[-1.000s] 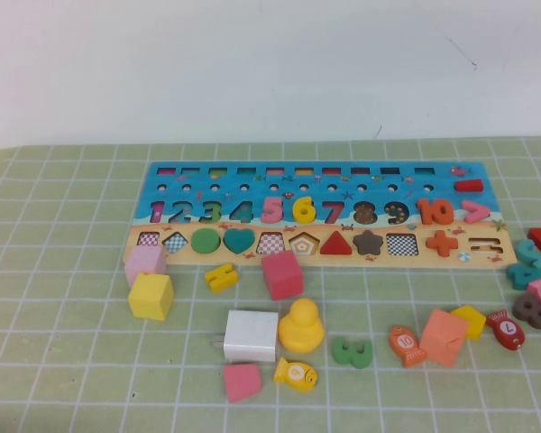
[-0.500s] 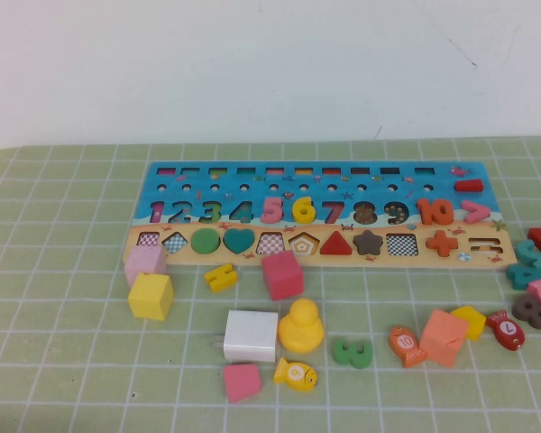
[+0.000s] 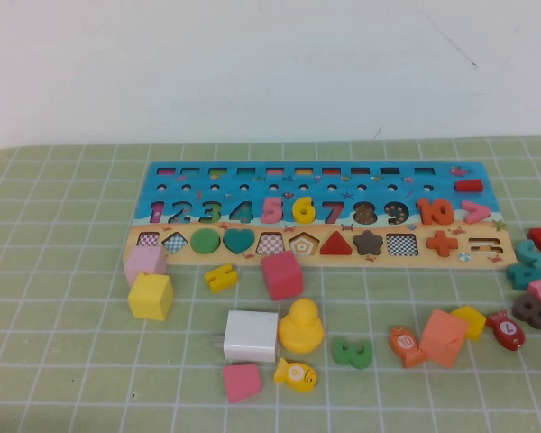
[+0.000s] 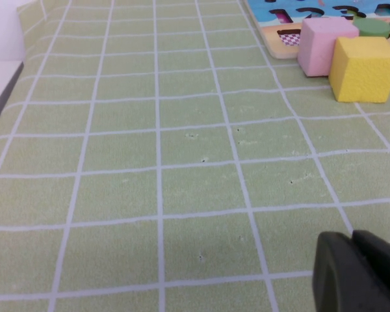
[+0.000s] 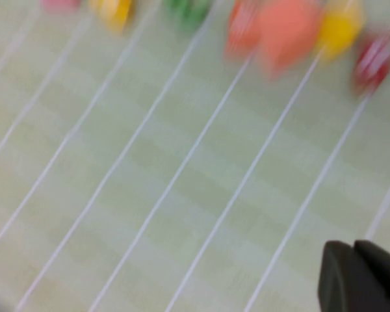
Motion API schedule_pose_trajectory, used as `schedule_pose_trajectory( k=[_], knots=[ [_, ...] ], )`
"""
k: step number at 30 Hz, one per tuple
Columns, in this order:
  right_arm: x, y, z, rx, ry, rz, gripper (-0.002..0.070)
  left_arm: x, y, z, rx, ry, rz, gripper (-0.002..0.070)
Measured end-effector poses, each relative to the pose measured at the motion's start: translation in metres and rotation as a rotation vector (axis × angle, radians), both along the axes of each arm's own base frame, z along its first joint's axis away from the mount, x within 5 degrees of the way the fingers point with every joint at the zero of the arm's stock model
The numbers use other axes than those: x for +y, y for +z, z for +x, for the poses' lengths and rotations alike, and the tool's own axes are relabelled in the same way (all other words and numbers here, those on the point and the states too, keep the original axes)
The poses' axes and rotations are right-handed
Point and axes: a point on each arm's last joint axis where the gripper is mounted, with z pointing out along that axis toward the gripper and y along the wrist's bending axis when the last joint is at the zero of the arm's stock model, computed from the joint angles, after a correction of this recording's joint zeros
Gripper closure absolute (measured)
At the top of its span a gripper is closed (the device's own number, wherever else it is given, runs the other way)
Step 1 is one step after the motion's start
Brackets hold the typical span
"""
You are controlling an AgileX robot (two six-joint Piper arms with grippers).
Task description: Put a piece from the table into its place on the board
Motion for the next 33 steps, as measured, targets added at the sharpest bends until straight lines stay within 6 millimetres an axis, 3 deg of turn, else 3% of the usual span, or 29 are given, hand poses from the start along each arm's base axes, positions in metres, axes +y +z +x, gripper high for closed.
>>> schedule_pose_trajectory(
  k=[5, 10, 18, 28, 33],
  knots=[
    [-0.024, -0.021, -0.012, -0.456, -0.115, 0.035, 0.0676, 0.0, 0.0, 0.0, 0.0, 0.0, 0.002, 0.0677],
    [-0.042, -0.054, -0.028, -0.738, -0.323, -0.014, 0.0676, 0.0, 0.0, 0.0, 0.0, 0.0, 0.002, 0.0677],
    [-0.05, -0.11, -0.038, -0.753, -0.51, -0.072, 0.0677, 0.0, 0.0, 0.0, 0.0, 0.0, 0.002, 0.0677],
    [-0.052, -0.173, -0.031, -0.578, -0.533, -0.084, 0.0677, 0.0, 0.0, 0.0, 0.002, 0.0, 0.003, 0.0677],
    [-0.052, -0.178, -0.029, -0.596, -0.545, -0.063, 0.0678, 0.0, 0.0, 0.0, 0.002, 0.0, 0.003, 0.0677]
  ],
)
